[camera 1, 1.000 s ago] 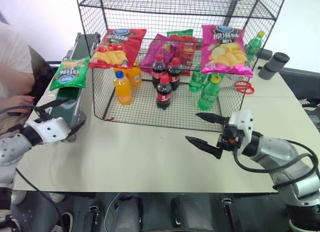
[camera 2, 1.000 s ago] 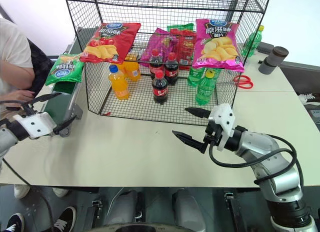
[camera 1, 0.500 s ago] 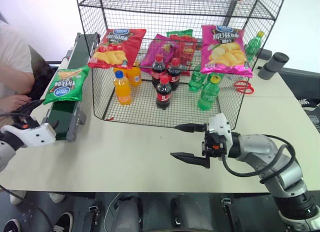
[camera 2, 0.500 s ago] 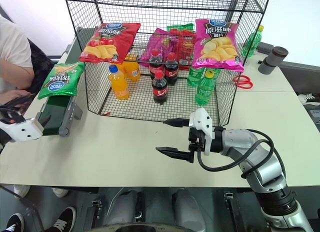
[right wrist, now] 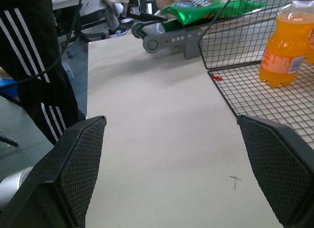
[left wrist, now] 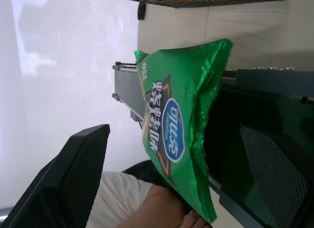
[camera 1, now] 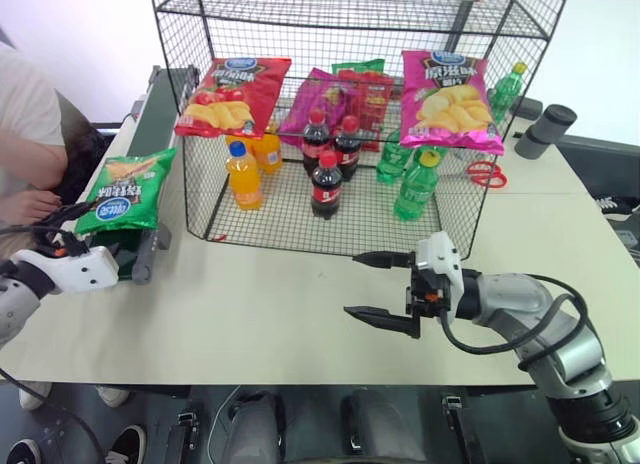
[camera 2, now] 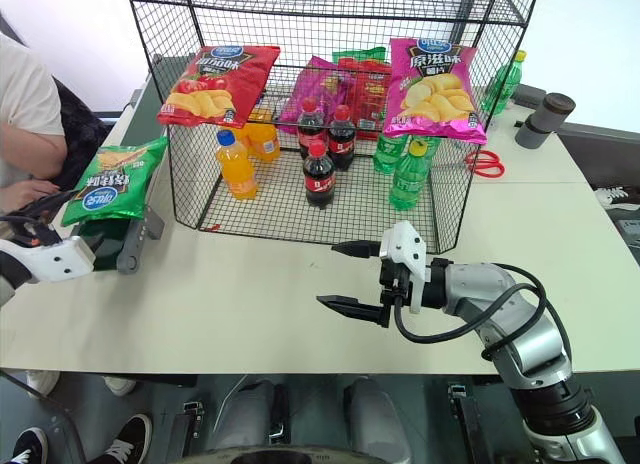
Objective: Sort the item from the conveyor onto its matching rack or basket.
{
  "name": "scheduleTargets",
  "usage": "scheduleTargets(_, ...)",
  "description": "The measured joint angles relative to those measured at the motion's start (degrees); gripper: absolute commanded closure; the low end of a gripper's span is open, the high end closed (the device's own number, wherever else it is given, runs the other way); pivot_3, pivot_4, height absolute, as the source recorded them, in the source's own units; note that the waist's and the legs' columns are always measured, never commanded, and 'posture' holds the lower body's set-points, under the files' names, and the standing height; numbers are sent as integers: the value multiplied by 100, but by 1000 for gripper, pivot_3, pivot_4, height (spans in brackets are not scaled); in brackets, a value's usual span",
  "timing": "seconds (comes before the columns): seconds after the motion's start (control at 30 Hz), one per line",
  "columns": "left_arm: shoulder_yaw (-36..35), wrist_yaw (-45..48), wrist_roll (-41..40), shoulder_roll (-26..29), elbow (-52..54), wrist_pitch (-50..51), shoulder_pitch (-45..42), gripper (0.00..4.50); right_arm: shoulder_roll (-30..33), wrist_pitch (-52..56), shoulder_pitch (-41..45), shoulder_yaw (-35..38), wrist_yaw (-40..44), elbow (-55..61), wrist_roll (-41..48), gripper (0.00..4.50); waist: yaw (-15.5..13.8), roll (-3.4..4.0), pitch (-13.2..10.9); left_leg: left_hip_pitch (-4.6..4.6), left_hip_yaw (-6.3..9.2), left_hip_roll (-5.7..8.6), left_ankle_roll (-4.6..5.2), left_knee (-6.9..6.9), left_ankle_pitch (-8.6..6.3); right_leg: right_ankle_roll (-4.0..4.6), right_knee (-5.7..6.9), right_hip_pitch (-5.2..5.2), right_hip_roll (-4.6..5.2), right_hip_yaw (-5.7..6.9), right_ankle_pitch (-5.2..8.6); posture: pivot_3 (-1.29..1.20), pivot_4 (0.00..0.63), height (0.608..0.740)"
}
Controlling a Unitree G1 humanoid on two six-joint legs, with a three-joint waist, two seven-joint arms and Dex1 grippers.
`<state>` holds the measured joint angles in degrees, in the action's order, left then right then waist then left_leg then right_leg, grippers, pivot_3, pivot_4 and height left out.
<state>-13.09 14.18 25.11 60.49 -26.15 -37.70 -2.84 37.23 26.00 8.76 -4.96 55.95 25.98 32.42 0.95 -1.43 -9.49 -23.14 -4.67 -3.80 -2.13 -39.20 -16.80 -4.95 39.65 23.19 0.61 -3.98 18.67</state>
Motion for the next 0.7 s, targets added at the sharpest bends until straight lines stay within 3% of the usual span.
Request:
scheduleTargets(0.57,394,-33,-24,-1,-312,89,-115,0,102,620,-26,191,-66,325,616,39,-9,-2,1,0,0,1,0,0,0,0,1,0,0,0,0,0,150,740)
scheduleTargets(0.67,507,49,-103,-2,-330,84,-224,793,102,612,-10,193,-117,325,606,0,-12,-3,2,0,0,1,0,0,0,0,1,0,1,0,0,0,150,740)
scheduleTargets(0.7,540,50,-106,-2,-333,86,-250,1241,103,611,7,197,-132,325,607,0,-11,-3,2,0,0,1,0,0,0,0,1,0,1,0,0,0,150,740)
